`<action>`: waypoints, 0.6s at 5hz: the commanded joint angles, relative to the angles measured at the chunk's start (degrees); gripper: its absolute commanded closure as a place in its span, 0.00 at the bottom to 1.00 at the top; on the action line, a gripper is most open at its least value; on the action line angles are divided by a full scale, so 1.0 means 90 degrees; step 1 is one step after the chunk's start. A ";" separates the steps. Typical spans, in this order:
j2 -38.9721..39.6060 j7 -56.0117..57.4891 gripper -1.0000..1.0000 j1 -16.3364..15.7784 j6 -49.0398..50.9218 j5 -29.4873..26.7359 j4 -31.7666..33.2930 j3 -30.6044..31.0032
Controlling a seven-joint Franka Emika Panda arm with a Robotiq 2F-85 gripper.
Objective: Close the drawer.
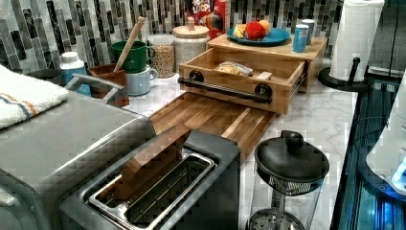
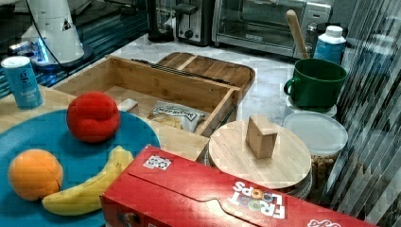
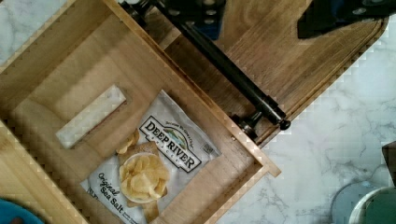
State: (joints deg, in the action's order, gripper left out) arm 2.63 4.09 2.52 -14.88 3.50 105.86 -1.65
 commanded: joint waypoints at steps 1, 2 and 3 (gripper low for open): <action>0.0034 0.0074 1.00 0.0043 -0.0008 0.0007 -0.0001 0.0043; -0.0060 0.0474 0.00 0.0111 -0.0300 -0.0100 0.0252 0.0030; 0.0091 0.1028 0.00 0.0062 0.0166 -0.0366 0.0019 0.0107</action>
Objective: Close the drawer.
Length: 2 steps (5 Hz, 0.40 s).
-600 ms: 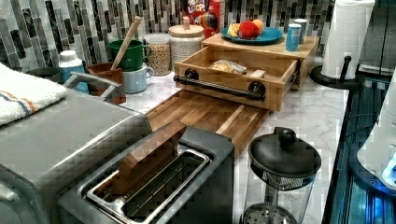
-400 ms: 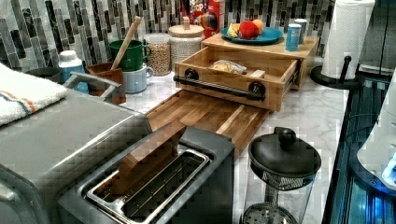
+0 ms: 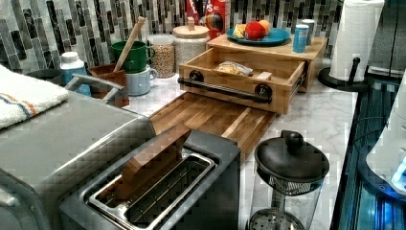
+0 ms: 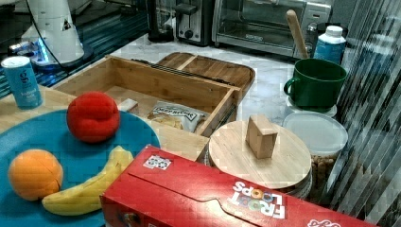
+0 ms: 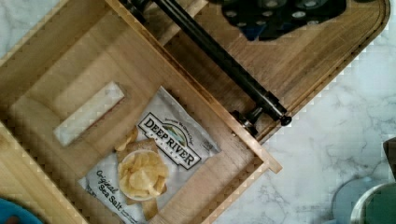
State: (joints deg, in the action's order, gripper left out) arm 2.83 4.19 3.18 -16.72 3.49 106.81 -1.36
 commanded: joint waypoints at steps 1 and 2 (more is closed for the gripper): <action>0.0090 0.1326 0.00 -0.0115 0.0584 -0.0553 -0.0120 0.0200; 0.0110 0.1611 0.00 -0.0266 0.0607 -0.0613 -0.0074 0.0328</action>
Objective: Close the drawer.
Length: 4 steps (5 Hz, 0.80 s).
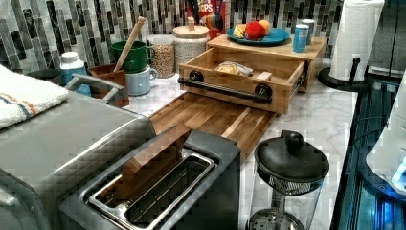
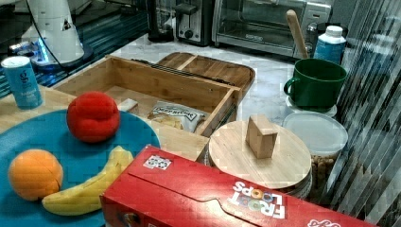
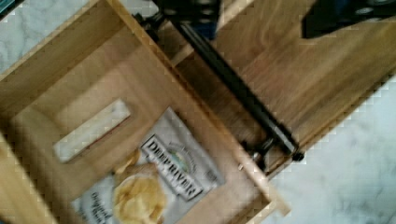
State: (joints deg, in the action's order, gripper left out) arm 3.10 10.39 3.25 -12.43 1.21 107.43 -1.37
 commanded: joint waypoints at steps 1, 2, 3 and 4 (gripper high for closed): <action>-0.0104 0.1115 0.17 -0.0364 -0.0410 -0.0585 0.0319 0.0461; -0.0277 0.1314 1.00 -0.0398 -0.1265 -0.0443 0.1083 0.0651; -0.0405 0.1751 1.00 -0.0406 -0.2491 -0.0157 0.2061 0.0778; -0.0286 0.2211 1.00 0.0130 -0.2846 -0.0139 0.2388 0.1275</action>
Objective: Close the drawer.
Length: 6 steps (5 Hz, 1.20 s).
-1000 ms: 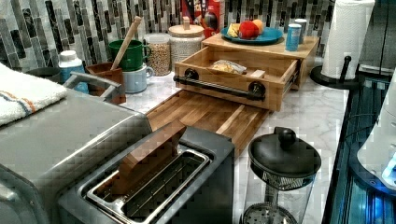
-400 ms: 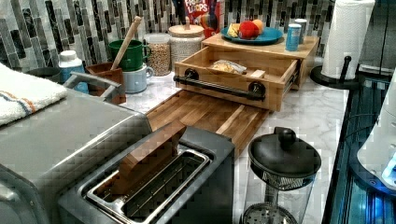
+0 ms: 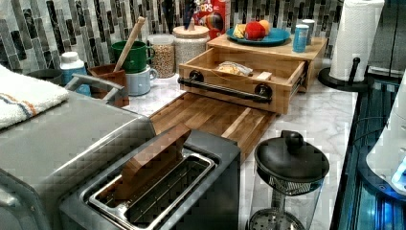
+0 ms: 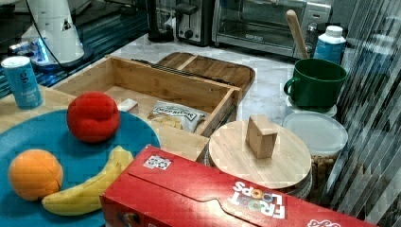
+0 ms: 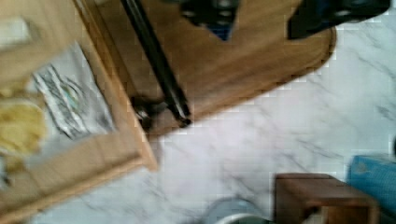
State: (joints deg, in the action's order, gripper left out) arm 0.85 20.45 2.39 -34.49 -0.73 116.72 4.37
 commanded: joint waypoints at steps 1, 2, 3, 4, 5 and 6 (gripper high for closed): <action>0.0182 0.1239 1.00 0.0139 -0.0390 0.0435 0.1434 0.0580; 0.0351 0.1519 1.00 0.0158 -0.0531 0.0711 0.1585 0.0496; 0.0557 0.1612 1.00 0.0193 -0.0872 0.1197 0.1716 0.0391; 0.0666 0.1894 1.00 0.0269 -0.1274 0.1359 0.1829 0.0274; 0.0660 0.2247 1.00 0.0350 -0.1387 0.1501 0.1815 0.0180; 0.0575 0.2663 1.00 0.0535 -0.1426 0.1539 0.1814 0.0124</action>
State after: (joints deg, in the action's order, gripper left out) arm 8.23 38.33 6.08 -45.32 12.00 136.64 7.50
